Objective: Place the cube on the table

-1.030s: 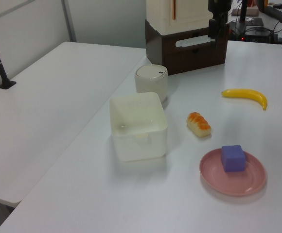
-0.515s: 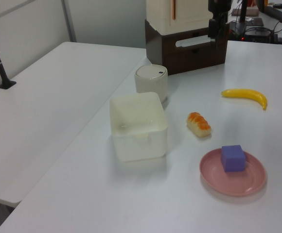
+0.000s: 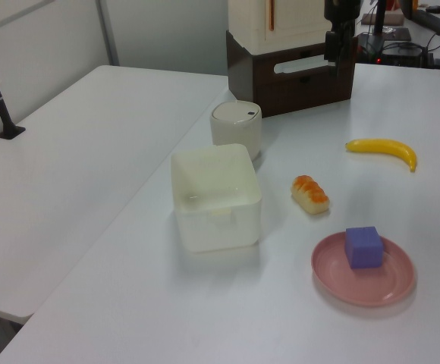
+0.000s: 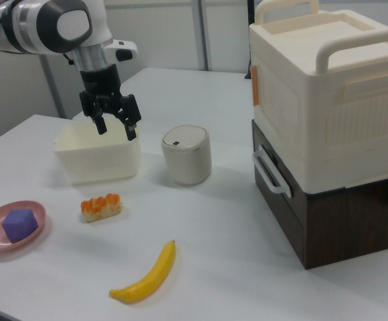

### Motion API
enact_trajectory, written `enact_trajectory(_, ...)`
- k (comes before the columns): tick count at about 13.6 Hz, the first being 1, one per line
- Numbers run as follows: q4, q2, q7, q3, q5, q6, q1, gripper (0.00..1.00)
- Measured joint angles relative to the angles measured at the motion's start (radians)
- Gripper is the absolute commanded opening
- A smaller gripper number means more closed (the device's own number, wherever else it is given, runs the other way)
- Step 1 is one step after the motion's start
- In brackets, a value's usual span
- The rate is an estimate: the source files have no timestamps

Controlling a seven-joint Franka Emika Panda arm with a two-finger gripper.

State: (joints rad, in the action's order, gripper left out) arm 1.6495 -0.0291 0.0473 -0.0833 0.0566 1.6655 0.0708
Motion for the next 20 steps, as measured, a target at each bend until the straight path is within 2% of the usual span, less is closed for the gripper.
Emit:
enact_trajectory(5, 0.0, -0.004, -0.003, 0.0, 0.0, 0.0, 0.0, 1.0)
enact_trajectory(9, 0.0, -0.004, -0.107, 0.0, 0.0, 0.002, -0.002, 1.0)
enact_trajectory(12, 0.0, -0.005, -0.13, -0.001, 0.0, 0.011, -0.003, 1.0)
enact_trajectory(16, 0.0, -0.009, -0.134, -0.004, -0.001, 0.015, -0.005, 1.0)
enact_trajectory(20, 0.0, -0.009, -0.059, -0.008, -0.041, 0.05, -0.017, 1.0)
